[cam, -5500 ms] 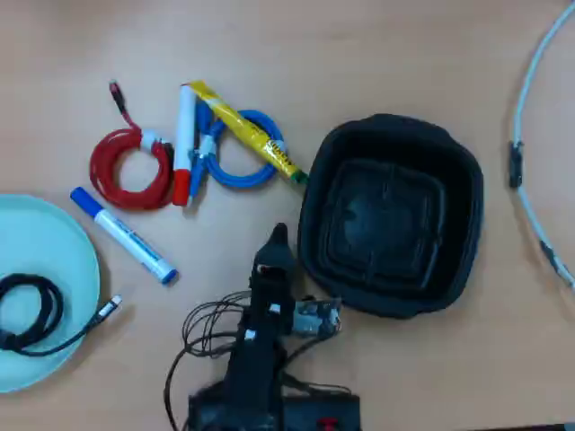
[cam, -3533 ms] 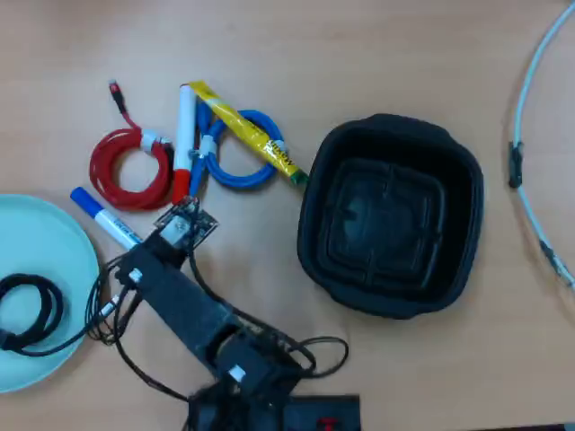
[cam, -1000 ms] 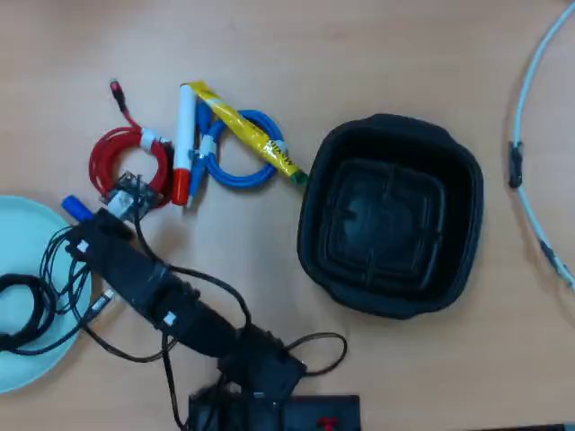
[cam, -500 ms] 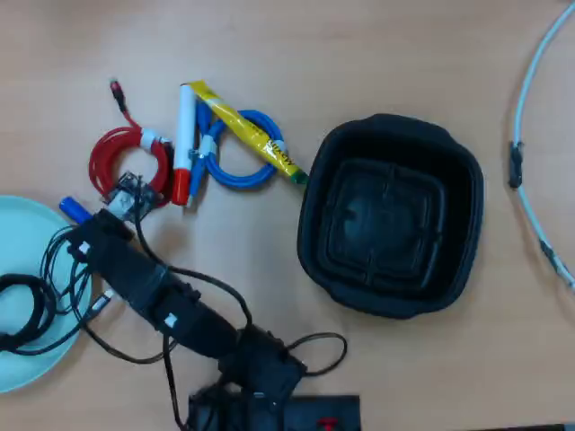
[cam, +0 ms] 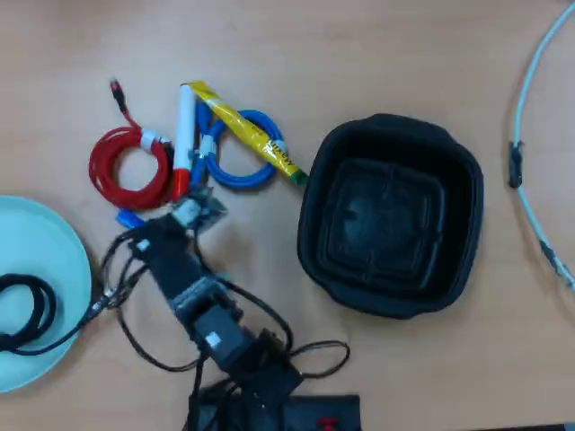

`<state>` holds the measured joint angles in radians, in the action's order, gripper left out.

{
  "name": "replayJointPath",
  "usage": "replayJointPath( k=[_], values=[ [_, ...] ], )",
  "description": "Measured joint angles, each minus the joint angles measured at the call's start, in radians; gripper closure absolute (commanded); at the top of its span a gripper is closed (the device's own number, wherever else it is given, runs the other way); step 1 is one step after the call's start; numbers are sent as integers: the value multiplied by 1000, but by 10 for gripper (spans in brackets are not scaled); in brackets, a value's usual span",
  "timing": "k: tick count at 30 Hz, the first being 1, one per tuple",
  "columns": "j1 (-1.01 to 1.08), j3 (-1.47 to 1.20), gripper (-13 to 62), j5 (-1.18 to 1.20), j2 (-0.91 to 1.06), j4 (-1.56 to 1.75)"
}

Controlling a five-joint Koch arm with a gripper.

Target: Pick up the blue pen and put it in the black bowl

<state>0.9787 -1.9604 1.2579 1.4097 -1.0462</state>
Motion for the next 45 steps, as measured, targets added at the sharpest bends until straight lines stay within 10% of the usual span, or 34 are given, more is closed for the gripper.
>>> replayJointPath(
  k=[45],
  values=[
    [67,216,555,-726,249,-253]
  ],
)
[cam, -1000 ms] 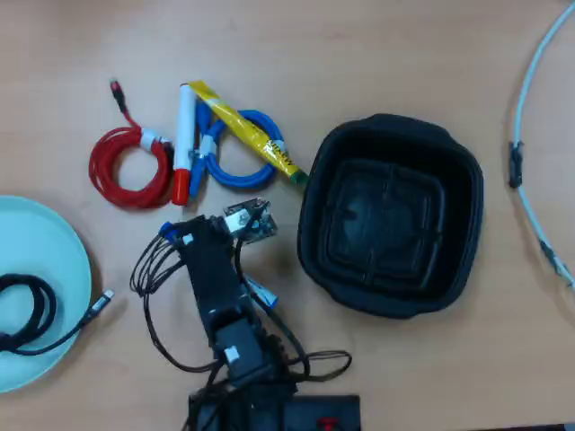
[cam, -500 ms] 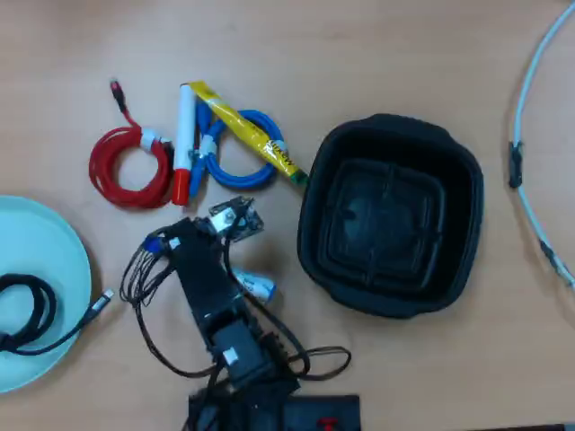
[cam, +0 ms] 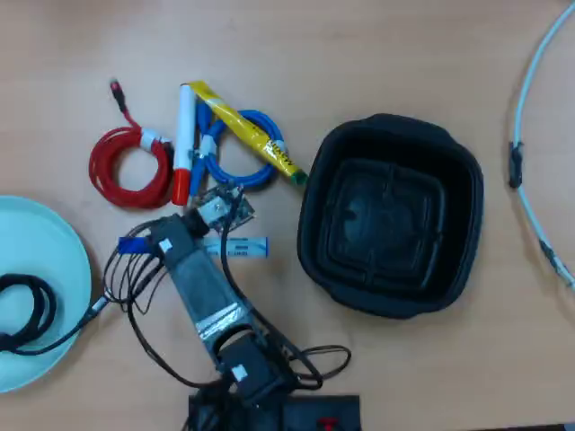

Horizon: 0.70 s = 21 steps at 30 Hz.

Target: Pick up the blue pen and put it in the black bowl

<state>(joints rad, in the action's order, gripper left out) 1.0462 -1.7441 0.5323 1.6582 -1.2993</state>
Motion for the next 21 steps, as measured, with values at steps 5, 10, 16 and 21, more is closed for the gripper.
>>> replayJointPath(
  k=[5,10,16,21],
  values=[
    [11,97,555,-156,0,-51],
    [114,103,555,-272,6,-60],
    [265,103,555,-345,6,-60],
    [334,103,555,-563,8,-60]
  ],
)
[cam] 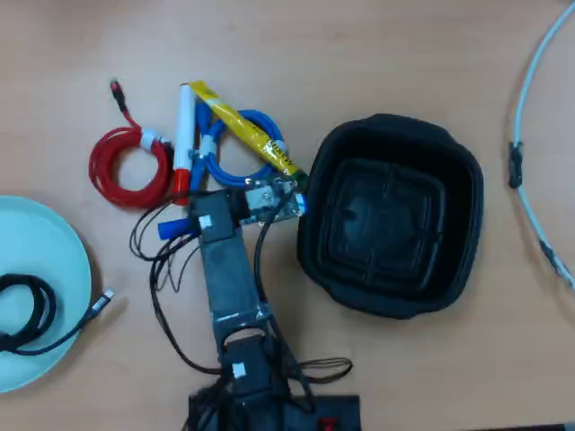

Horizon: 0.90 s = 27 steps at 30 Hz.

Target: Pick up the blue pen and put it in the black bowl

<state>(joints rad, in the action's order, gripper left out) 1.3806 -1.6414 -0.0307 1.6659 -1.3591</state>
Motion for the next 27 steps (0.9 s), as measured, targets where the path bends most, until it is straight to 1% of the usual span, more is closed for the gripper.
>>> replayJointPath(
  k=[3,6,14,17,27],
  values=[
    [38,0,555,-72,0,0],
    [100,0,555,-89,12,0],
    [245,0,555,-91,238,-3],
    [299,0,555,-94,249,-3],
    [578,0,555,-104,249,-2]
  ],
)
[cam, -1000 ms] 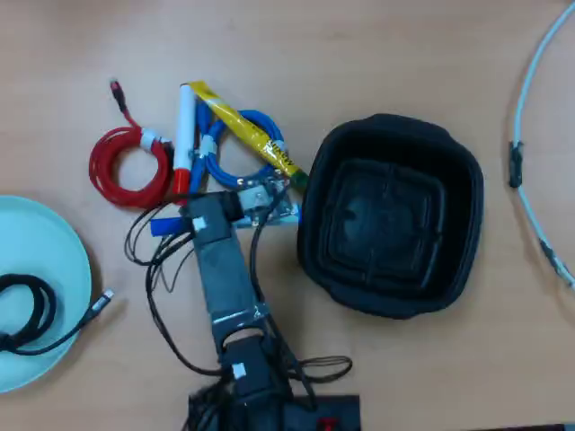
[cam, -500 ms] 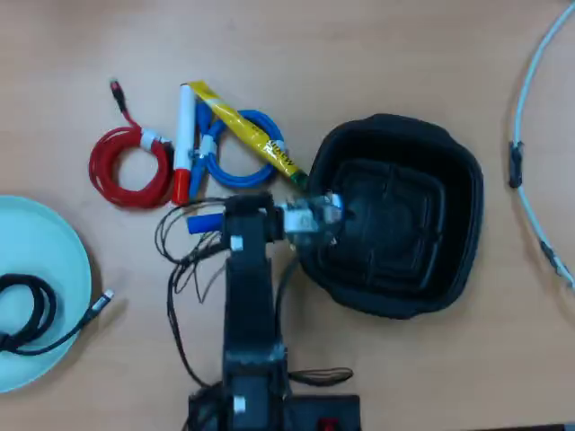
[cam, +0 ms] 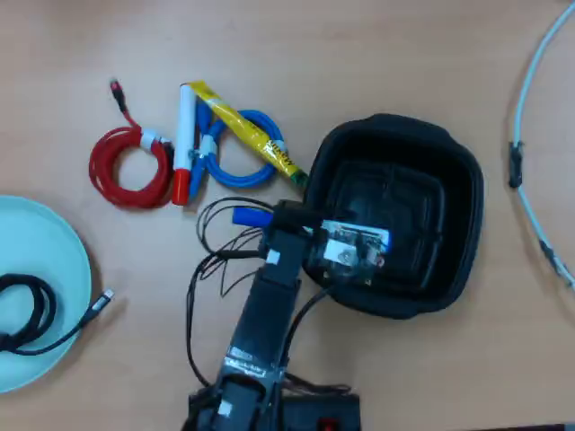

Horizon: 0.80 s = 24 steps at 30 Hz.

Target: Pick up the blue pen and put it in the black bowl

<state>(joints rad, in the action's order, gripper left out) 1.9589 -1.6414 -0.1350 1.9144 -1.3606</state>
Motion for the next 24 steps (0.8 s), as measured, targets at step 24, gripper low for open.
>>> replayJointPath(
  k=[24],
  values=[
    [333,109,547,-3,-448,133]
  ],
)
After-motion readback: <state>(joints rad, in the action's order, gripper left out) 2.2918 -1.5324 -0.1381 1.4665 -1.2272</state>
